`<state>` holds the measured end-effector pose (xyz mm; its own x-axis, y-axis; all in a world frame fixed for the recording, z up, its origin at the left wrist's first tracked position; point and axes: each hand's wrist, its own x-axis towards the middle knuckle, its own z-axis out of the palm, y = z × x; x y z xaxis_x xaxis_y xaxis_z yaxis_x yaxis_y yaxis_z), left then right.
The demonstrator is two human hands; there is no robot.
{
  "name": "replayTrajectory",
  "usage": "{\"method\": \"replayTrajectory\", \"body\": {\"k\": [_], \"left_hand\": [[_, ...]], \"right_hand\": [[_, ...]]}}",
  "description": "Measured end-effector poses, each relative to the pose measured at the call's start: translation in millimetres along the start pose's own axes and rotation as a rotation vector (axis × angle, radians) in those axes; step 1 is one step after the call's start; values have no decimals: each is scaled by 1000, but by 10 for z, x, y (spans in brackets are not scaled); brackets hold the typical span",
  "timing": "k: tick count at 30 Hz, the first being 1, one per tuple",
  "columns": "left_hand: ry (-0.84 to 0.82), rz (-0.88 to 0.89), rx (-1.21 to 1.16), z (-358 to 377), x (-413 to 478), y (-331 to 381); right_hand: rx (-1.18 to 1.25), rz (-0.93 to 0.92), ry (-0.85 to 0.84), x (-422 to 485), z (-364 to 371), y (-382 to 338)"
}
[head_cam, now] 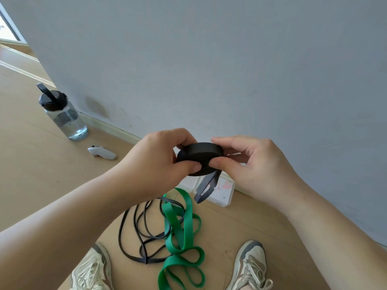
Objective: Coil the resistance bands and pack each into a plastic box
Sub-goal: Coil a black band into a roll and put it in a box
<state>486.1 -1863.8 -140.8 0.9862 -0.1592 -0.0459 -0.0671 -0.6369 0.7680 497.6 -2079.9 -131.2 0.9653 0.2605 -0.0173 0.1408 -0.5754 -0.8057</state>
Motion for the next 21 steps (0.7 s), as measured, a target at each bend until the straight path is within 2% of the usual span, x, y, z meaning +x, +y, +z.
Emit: {"method": "replayTrajectory", "body": {"k": [4, 6, 9, 12, 15, 17, 21], "left_hand": [[-16, -43, -119, -30, -11, 45], [-28, -59, -114, -39, -8, 38], [-80, -42, 13, 8, -29, 31], [-27, 105, 303, 81, -60, 47], [-8, 190, 327, 101, -27, 61], [-42, 157, 312, 77, 10, 51], [-55, 10, 154, 5, 26, 1]], "right_hand": [[261, 94, -119, 18, -60, 10], [233, 98, -146, 15, -60, 8], [-66, 38, -99, -3, -40, 20], [-366, -88, -81, -28, 41, -6], [-511, -123, -94, -28, 149, -31], [-420, -102, -78, -24, 177, -3], [-162, 74, -90, 4, 79, 58]]}}
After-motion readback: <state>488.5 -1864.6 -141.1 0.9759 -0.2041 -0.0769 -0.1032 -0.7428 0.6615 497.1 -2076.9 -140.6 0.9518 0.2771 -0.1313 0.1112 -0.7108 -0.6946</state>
